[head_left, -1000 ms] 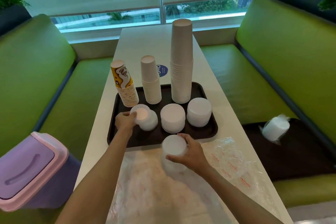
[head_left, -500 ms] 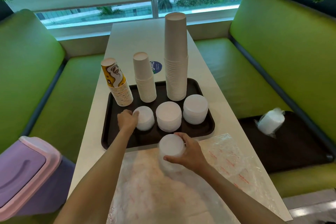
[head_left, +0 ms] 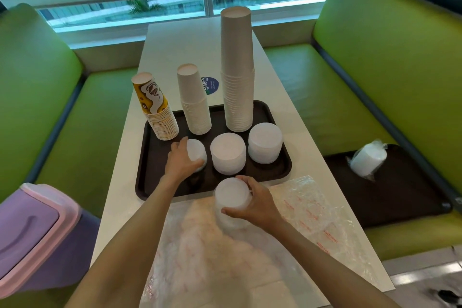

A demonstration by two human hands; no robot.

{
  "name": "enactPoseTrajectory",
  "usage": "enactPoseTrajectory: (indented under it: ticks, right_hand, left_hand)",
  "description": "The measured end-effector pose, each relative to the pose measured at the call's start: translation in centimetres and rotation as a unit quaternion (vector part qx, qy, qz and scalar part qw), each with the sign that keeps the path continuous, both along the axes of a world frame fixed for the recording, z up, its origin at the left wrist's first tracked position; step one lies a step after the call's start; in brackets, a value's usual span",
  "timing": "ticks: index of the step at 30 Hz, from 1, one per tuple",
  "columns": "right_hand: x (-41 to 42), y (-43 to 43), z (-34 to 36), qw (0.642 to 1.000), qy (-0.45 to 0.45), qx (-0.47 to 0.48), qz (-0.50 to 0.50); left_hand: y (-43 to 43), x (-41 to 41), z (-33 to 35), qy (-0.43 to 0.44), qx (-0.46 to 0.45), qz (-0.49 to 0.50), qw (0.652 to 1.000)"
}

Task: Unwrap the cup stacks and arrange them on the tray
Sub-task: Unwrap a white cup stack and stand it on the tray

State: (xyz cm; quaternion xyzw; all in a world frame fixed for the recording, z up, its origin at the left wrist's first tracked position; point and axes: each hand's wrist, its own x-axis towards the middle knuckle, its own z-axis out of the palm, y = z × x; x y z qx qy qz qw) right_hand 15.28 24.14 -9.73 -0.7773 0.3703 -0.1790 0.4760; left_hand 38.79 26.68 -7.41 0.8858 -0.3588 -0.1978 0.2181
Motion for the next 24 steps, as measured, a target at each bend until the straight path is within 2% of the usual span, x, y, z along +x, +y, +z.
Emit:
enactPoseTrajectory:
  ticks: [5,8,12,18,24]
  right_hand:
    - [-0.1,0.0,-0.1,1.000,0.000,-0.001,-0.002]
    - [-0.1,0.2,-0.1,1.000,-0.005,0.000,-0.004]
    - [-0.3,0.3,-0.2,1.000,-0.019,0.007,-0.012]
    - [-0.5,0.5,0.2,0.999,-0.042,0.013,-0.010]
    - [-0.9,1.2,0.5,0.999,-0.041,-0.010,0.001]
  left_hand:
    - [0.3,-0.1,0.1,0.014,-0.018,0.005,1.000]
    - [1.2,-1.3,0.9,-0.009,-0.113,0.058,0.992]
    - [3.4,-4.6,1.9,-0.007,-0.257,0.126,0.958]
    - [6.1,-9.4,1.1,0.100,-0.261,0.031,0.960]
    - [7.0,-11.7,0.7,0.093,-0.248,0.044,0.963]
